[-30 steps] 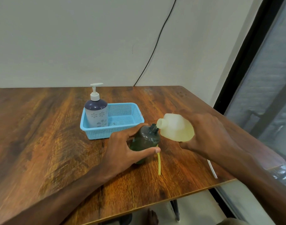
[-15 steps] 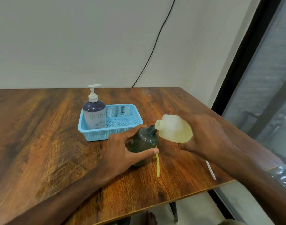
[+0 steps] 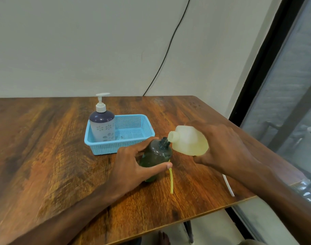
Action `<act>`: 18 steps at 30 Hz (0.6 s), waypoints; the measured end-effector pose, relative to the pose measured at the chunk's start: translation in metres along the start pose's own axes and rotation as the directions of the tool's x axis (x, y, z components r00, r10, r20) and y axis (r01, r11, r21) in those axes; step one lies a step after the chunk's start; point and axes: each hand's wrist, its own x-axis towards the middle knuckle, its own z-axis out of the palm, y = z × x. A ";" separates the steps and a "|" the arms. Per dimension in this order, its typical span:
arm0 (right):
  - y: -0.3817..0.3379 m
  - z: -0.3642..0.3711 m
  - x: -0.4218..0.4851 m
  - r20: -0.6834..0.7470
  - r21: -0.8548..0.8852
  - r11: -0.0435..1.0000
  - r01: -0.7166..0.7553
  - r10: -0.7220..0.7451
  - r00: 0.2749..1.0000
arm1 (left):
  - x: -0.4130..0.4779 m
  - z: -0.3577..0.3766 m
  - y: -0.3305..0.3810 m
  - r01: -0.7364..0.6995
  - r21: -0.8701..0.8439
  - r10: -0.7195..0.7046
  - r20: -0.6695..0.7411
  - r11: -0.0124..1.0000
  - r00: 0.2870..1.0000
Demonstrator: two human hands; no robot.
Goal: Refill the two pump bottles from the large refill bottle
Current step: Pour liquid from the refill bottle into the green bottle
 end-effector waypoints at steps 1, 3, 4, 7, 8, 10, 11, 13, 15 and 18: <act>0.000 0.000 0.000 -0.002 0.000 1.000 0.003 -0.003 1.000 | 0.000 0.000 0.000 -0.001 -0.001 0.001 -0.001 1.000 1.000; 0.001 0.001 0.000 -0.002 0.003 1.000 0.000 0.000 1.000 | 0.000 0.000 0.000 0.001 -0.006 -0.001 0.006 1.000 1.000; 0.001 0.001 0.000 -0.004 0.000 1.000 -0.001 0.001 1.000 | 0.000 0.000 0.000 0.003 -0.009 -0.003 0.011 1.000 1.000; 0.001 0.003 0.000 -0.014 -0.011 1.000 -0.003 0.003 1.000 | 0.000 0.000 -0.001 0.005 -0.010 -0.005 0.010 1.000 1.000; 0.001 0.003 0.000 -0.017 -0.013 1.000 -0.004 0.004 1.000 | 0.000 0.000 -0.001 0.007 -0.008 -0.007 0.009 1.000 1.000; 0.001 0.003 0.001 -0.015 -0.016 1.000 -0.006 0.006 1.000 | -0.001 -0.001 0.000 0.008 -0.009 -0.008 0.007 1.000 1.000; 0.001 0.003 0.001 -0.013 -0.018 1.000 -0.006 0.006 1.000 | -0.001 -0.001 0.001 0.008 -0.011 -0.008 0.008 1.000 1.000; 0.001 0.003 0.001 0.000 -0.026 1.000 -0.006 0.006 1.000 | -0.001 -0.001 0.002 0.001 -0.011 -0.001 0.004 1.000 1.000; 0.001 0.003 0.001 0.004 -0.027 1.000 -0.002 0.002 1.000 | -0.001 -0.001 0.002 -0.002 -0.008 0.002 0.002 1.000 1.000; 0.001 0.002 0.001 -0.009 -0.015 1.000 0.008 -0.008 1.000 | -0.001 0.000 0.001 -0.013 0.001 0.013 0.004 1.000 1.000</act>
